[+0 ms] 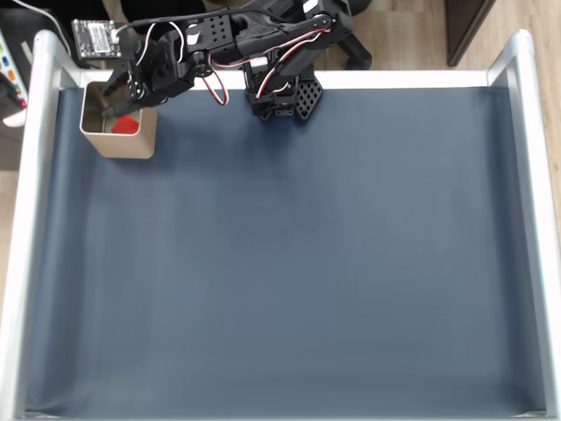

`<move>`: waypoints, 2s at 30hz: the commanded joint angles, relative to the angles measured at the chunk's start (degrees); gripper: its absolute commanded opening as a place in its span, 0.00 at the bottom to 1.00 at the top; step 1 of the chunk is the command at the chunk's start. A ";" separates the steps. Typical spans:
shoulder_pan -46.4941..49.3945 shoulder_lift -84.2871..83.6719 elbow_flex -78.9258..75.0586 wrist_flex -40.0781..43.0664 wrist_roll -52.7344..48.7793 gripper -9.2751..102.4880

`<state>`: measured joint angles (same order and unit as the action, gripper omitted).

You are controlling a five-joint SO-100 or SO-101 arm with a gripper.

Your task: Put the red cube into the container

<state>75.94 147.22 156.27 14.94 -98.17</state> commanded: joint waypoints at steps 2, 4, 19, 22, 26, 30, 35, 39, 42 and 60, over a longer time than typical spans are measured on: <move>-3.69 2.99 -2.99 -0.35 1.76 0.08; -7.03 3.78 -5.27 1.41 3.43 0.08; -53.96 12.66 -10.02 7.21 8.70 0.08; -62.84 16.17 -6.86 8.44 8.35 0.08; -72.25 23.12 -0.18 10.20 6.42 0.08; -77.08 30.23 6.50 12.48 5.71 0.08; -78.40 38.58 13.10 19.78 5.63 0.08; -80.51 42.54 16.26 29.53 8.79 0.08; -81.56 43.77 17.05 32.96 10.81 0.08; -80.33 44.91 22.94 49.57 15.29 0.08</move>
<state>-4.83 191.51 179.47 63.11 -83.58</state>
